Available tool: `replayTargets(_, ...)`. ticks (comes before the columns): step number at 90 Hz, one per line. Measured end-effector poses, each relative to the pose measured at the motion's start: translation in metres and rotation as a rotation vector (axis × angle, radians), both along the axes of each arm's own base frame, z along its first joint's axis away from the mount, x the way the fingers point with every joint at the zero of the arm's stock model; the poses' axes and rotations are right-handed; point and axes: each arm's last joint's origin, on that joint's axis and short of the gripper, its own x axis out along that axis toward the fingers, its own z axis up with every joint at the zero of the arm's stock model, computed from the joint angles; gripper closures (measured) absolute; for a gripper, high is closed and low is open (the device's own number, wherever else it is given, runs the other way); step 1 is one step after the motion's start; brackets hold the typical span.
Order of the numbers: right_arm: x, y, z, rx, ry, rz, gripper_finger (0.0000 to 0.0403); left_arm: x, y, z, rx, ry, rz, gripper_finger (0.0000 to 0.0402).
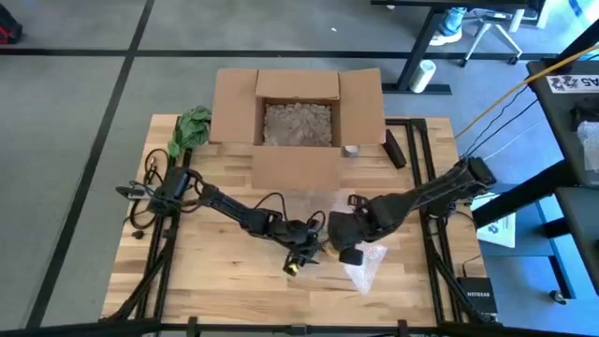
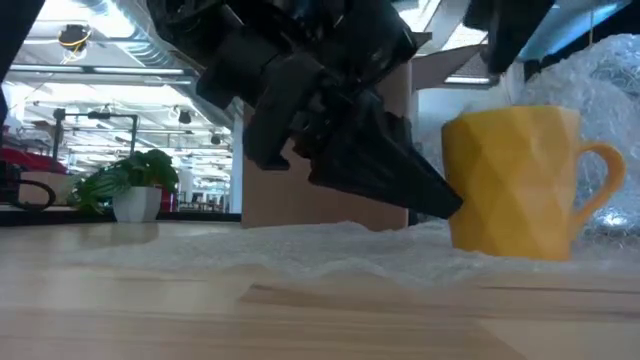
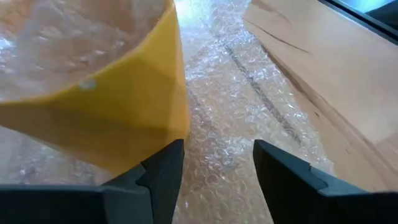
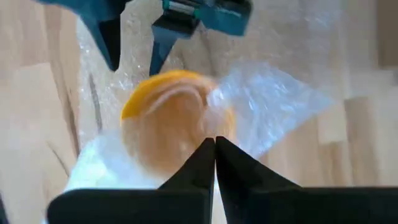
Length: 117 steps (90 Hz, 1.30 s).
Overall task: Wrap mug
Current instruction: Wrap the yellow mug with the bubble wrap
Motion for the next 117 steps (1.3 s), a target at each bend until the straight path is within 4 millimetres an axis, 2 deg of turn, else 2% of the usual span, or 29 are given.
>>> replayTargets(10, -0.016, 0.012, 0.013, 0.042, -0.03, -0.005, 0.0383, -0.001, 0.0, -0.001, 0.002, 0.007, -0.001, 0.0225)
replayTargets(25, -0.042, 0.026, 0.023, 0.058, -0.016, -0.082, 0.0328, -0.002, -0.003, 0.001, 0.01, 0.006, -0.009, 0.0225)
replayTargets(40, -0.059, 0.042, 0.024, 0.0, -0.041, -0.117, 0.0293, -0.007, -0.009, 0.02, 0.041, -0.021, -0.016, 0.0225)
replayTargets(49, -0.066, 0.05, 0.019, -0.012, -0.05, -0.134, 0.0292, -0.012, -0.012, 0.029, 0.063, -0.02, -0.008, 0.0225)
replayTargets(61, -0.08, 0.06, 0.004, -0.011, -0.006, -0.187, 0.0295, -0.014, -0.015, 0.041, 0.073, -0.054, -0.018, 0.0225)
replayTargets(75, -0.097, 0.072, -0.015, -0.001, 0.033, -0.239, 0.0296, -0.014, -0.015, 0.042, 0.096, -0.063, -0.009, 0.0225)
replayTargets(102, -0.125, 0.084, -0.006, 0.003, -0.109, -0.314, 0.0297, -0.014, -0.012, 0.044, 0.158, -0.089, 0.075, 0.0225)
replayTargets(117, -0.135, 0.089, -0.011, 0.002, -0.154, -0.347, 0.0297, -0.012, 0.006, 0.04, 0.155, -0.035, 0.202, 0.0225)
